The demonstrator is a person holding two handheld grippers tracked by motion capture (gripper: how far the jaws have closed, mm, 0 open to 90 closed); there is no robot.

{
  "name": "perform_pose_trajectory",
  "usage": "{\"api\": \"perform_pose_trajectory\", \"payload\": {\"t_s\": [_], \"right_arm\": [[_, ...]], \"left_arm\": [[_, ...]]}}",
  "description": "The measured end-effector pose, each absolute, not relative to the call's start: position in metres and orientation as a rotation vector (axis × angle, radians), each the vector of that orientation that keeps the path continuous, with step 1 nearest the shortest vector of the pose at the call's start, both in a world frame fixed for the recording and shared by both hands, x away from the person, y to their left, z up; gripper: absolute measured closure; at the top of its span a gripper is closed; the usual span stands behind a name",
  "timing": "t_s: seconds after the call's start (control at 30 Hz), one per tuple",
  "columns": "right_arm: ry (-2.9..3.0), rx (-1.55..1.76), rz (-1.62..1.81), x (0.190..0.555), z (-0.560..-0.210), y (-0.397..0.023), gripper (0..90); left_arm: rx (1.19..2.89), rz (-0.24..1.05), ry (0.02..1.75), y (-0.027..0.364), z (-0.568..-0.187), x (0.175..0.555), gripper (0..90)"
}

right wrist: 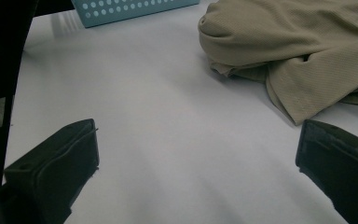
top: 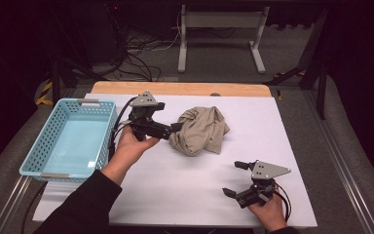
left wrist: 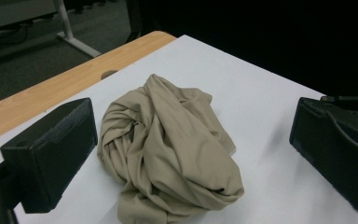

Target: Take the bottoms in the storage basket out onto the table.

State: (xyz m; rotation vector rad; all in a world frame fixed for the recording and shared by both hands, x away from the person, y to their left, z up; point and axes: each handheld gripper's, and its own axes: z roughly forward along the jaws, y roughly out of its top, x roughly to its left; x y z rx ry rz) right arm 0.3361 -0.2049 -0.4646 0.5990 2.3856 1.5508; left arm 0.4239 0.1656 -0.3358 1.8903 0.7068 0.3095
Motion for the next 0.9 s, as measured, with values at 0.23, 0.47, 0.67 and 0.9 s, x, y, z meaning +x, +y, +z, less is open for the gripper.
{"api": "perform_pose_trajectory", "payload": {"t_s": [0.23,0.47,0.67,0.9], "right_arm": [[2.386,0.600,1.552,0.336,-0.465,-0.205,0.2],[2.387,0.598,1.551,0.336,-0.465,-0.205,0.2],[2.389,0.597,1.550,0.336,-0.465,-0.204,0.2],[2.390,0.597,1.547,0.336,-0.465,-0.204,0.2]], "left_arm": [[1.883,0.316,0.701,0.181,-0.333,0.411,1.3],[1.847,0.309,0.716,0.203,-0.339,0.396,1.2],[1.828,0.312,0.742,0.221,-0.350,0.386,1.3],[1.817,0.345,0.776,0.238,-0.372,0.371,2.1]]}}
